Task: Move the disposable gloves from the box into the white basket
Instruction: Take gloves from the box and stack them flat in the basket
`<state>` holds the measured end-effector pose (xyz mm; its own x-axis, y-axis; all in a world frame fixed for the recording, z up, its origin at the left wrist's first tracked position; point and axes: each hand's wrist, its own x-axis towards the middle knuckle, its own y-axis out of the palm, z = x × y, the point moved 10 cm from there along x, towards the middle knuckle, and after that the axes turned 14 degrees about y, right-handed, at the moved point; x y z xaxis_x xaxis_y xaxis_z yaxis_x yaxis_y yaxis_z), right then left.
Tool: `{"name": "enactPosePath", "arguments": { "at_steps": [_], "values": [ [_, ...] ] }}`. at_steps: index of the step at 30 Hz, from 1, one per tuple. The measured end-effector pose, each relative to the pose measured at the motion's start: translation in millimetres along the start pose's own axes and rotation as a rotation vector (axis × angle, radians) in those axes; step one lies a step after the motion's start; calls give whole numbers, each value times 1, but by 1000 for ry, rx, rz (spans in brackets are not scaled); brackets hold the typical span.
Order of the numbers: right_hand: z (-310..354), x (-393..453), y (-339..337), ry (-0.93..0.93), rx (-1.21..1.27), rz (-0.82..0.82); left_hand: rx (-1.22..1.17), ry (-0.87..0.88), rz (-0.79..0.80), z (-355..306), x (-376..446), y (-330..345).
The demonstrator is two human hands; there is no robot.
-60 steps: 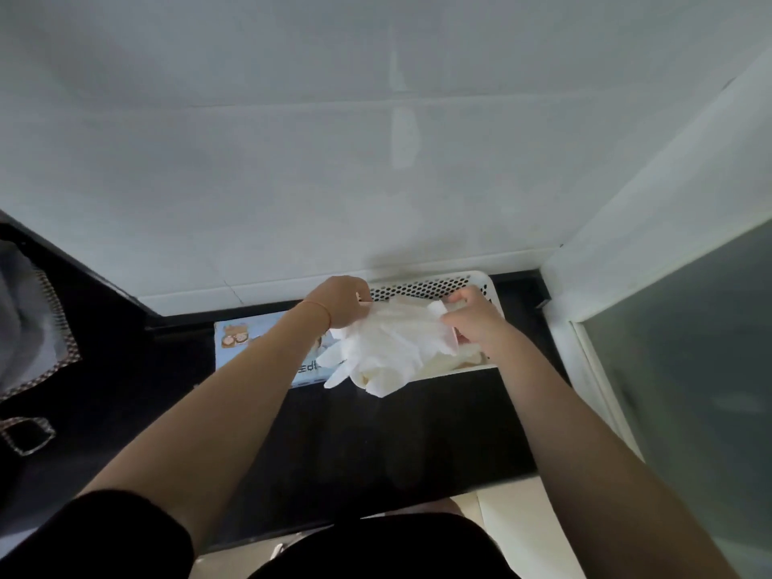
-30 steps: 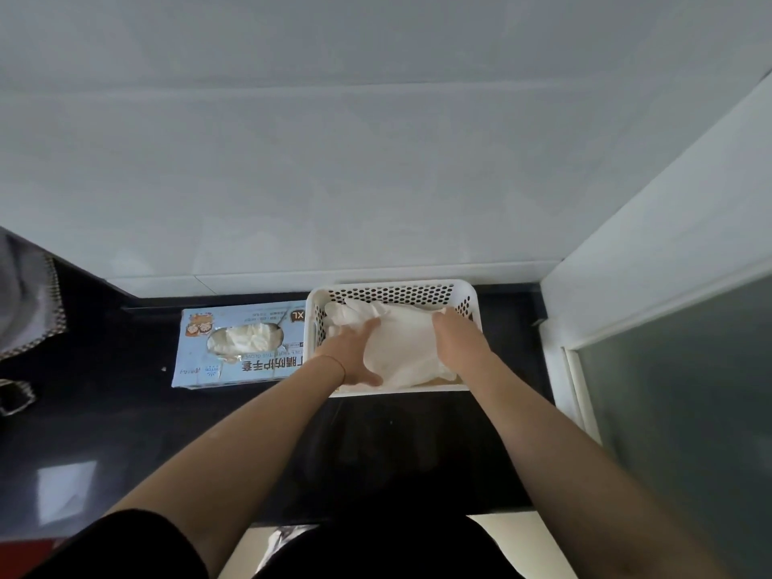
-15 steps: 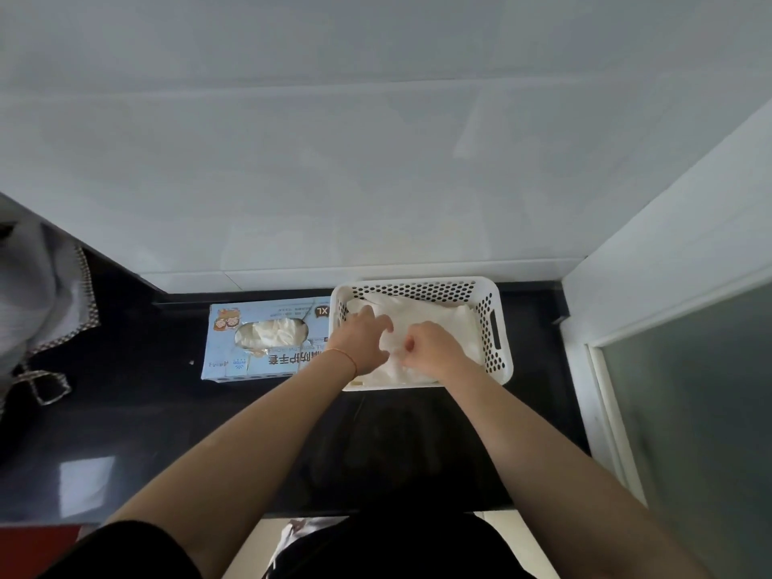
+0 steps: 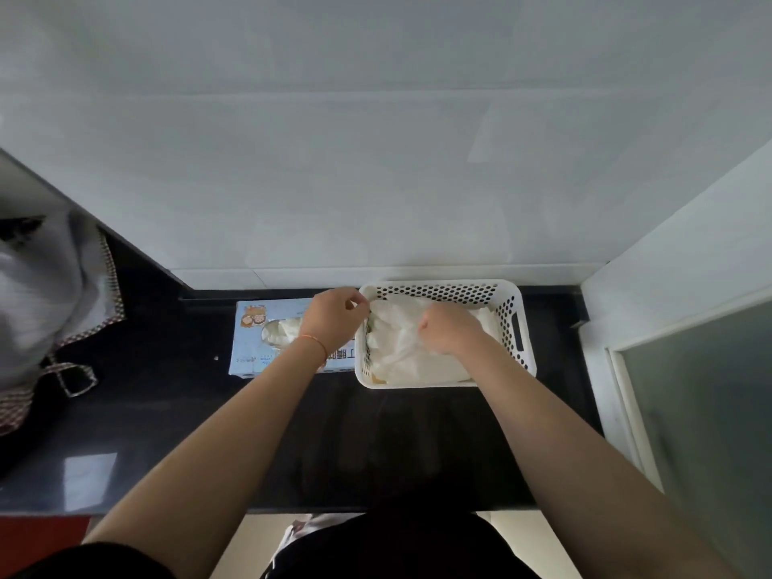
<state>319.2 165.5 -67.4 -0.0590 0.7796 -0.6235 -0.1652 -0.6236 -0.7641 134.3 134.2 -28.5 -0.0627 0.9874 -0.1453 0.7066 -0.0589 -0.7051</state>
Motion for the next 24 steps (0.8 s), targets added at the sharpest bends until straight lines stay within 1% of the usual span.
{"name": "enactPosePath", "arguments": {
  "at_steps": [3,5,6,9,12,15,18,21,24],
  "values": [
    [37,-14,-34,-51,113,-207,39,-81,-154,31,-11,-44],
    [73,-23,-38,-138,185,-259,134,-139,-207,60,-19,-72],
    [90,-27,-36,-180,207,-254,181,-167,-188,76,-23,-79],
    [145,-35,-7,-279,198,-181,248,-248,-25,120,-35,-85],
    [171,-31,29,-296,147,-127,193,-257,70,137,-43,-78],
    [178,-26,45,-255,71,-163,139,-259,105,143,-47,-75],
    [174,-25,46,-187,49,-191,97,-264,111,148,-48,-72],
    [173,-24,45,-160,25,-196,34,-221,105,147,-45,-66],
    [176,-26,41,-158,50,-202,-21,-142,112,138,-41,-60]
  ]
}}
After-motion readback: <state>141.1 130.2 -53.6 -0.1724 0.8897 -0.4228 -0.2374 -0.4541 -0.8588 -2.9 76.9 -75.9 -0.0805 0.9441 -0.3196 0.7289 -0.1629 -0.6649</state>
